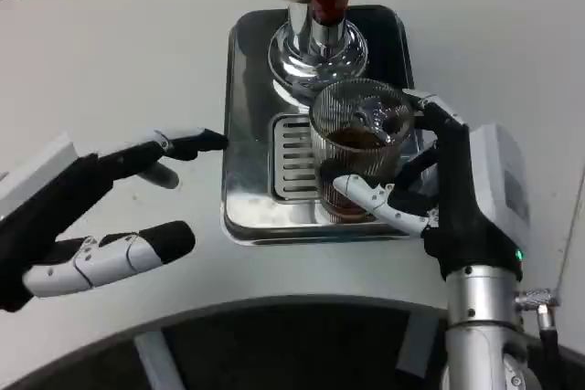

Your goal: Grasp the cup under the faucet to collect the drink, then remove the cup.

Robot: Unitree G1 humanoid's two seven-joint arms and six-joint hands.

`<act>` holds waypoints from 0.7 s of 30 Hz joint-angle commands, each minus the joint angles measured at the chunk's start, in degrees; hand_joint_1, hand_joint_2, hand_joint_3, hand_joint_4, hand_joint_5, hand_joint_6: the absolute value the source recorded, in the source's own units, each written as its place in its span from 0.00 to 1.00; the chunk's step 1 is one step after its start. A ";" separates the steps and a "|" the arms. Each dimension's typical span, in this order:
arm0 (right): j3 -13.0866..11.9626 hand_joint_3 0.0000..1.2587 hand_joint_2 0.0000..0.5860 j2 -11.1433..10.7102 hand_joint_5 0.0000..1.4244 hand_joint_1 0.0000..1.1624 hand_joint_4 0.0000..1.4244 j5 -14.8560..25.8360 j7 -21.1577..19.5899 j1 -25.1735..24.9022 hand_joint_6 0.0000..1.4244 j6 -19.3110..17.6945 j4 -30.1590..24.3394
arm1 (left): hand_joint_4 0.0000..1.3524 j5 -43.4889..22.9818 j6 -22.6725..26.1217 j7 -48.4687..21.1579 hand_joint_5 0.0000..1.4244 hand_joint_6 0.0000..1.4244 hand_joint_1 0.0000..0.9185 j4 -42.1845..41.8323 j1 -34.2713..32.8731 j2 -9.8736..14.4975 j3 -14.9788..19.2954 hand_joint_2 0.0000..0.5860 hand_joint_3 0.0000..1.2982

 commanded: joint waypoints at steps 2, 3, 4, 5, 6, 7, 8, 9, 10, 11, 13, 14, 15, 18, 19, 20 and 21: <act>-0.05 0.53 0.31 -0.27 0.65 0.84 0.52 -0.50 0.63 1.30 0.85 -1.28 -3.33 | 0.14 0.83 -1.39 1.11 0.14 0.24 0.00 0.05 1.74 -0.09 -0.41 0.21 0.19; -0.16 0.54 0.31 -0.35 0.65 0.84 0.53 -0.43 0.90 1.67 0.85 -1.20 -3.89 | 0.13 0.89 -1.45 1.17 0.14 0.24 0.00 0.09 1.85 -0.06 -0.45 0.21 0.19; -0.26 0.54 0.31 -0.50 0.65 0.85 0.53 -0.34 1.19 2.07 0.86 -1.21 -4.50 | 0.13 0.94 -1.51 1.24 0.14 0.23 0.00 0.14 1.94 -0.04 -0.49 0.21 0.19; -0.34 0.54 0.30 -0.58 0.65 0.85 0.53 -0.30 1.41 2.34 0.86 -1.21 -4.93 | 0.13 0.99 -1.59 1.35 0.14 0.23 0.00 0.20 2.01 -0.03 -0.52 0.21 0.19; -0.37 0.55 0.30 -0.69 0.65 0.86 0.54 -0.34 1.67 2.63 0.87 -1.19 -5.42 | 0.13 1.02 -1.65 1.45 0.14 0.23 0.00 0.25 2.07 -0.01 -0.55 0.21 0.19; -0.40 0.55 0.30 -0.99 0.65 0.86 0.54 -0.44 1.95 3.11 0.87 -1.34 -6.13 | 0.13 1.04 -1.71 1.60 0.14 0.23 0.00 0.30 2.11 -0.03 -0.54 0.21 0.19; -0.43 0.55 0.30 -1.18 0.65 0.86 0.54 -0.53 2.16 3.44 0.87 -1.44 -6.62 | 0.13 1.05 -1.75 1.73 0.14 0.23 0.00 0.34 2.14 -0.05 -0.54 0.21 0.19; -0.51 0.55 0.30 -1.31 0.65 0.86 0.54 -0.50 2.43 3.82 0.87 -1.51 -7.18 | 0.13 1.06 -1.78 1.82 0.14 0.23 0.00 0.36 2.15 -0.06 -0.54 0.21 0.19; -0.57 0.55 0.30 -1.44 0.65 0.86 0.54 -0.50 2.58 4.19 0.87 -1.62 -7.65 | 0.13 1.10 -1.80 1.87 0.14 0.23 0.00 0.39 2.19 -0.02 -0.58 0.21 0.19; -0.61 0.56 0.30 -1.50 0.65 0.86 0.54 -0.49 2.68 4.41 0.87 -1.67 -7.94 | 0.13 1.14 -1.88 1.90 0.14 0.23 0.00 0.43 2.24 0.01 -0.67 0.21 0.19; -0.72 0.56 0.30 -1.66 0.65 0.86 0.54 -0.53 2.85 5.10 0.87 -1.90 -8.97 | 0.13 1.31 -2.01 1.98 0.14 0.23 0.00 0.50 2.35 0.02 -0.78 0.21 0.19; -0.86 0.56 0.30 -1.70 0.65 0.86 0.55 -0.37 2.95 5.55 0.87 -2.09 -9.67 | 0.13 1.51 -2.08 2.04 0.14 0.23 0.00 0.54 2.42 0.06 -0.80 0.21 0.19; -0.96 0.56 0.30 -1.71 0.65 0.86 0.55 -0.26 3.05 5.87 0.87 -2.22 -10.17 | 0.13 1.75 -2.17 2.09 0.14 0.23 0.00 0.58 2.47 0.12 -0.82 0.21 0.19; -1.15 0.56 0.29 -2.04 0.66 0.86 0.55 -0.26 3.31 6.70 0.88 -2.68 -11.45 | 0.13 2.69 -2.58 2.19 0.13 0.23 0.00 0.36 2.48 0.45 -0.72 0.21 0.19; -1.29 0.57 0.28 -2.29 0.67 0.86 0.55 -0.16 3.50 7.16 0.88 -2.95 -12.11 | 0.12 3.05 -2.77 2.20 0.12 0.23 0.00 0.22 2.45 0.58 -0.66 0.21 0.19; -1.46 0.57 0.28 -2.48 0.67 0.87 0.55 0.10 3.76 7.60 0.88 -3.17 -12.79 | 0.12 3.54 -2.91 2.24 0.12 0.23 0.00 0.03 2.44 0.74 -0.61 0.21 0.19; -1.59 0.57 0.28 -2.58 0.67 0.87 0.56 0.28 3.97 7.90 0.89 -3.32 -13.24 | 0.11 3.95 -2.93 2.23 0.12 0.22 0.00 -0.15 2.45 0.89 -0.61 0.21 0.18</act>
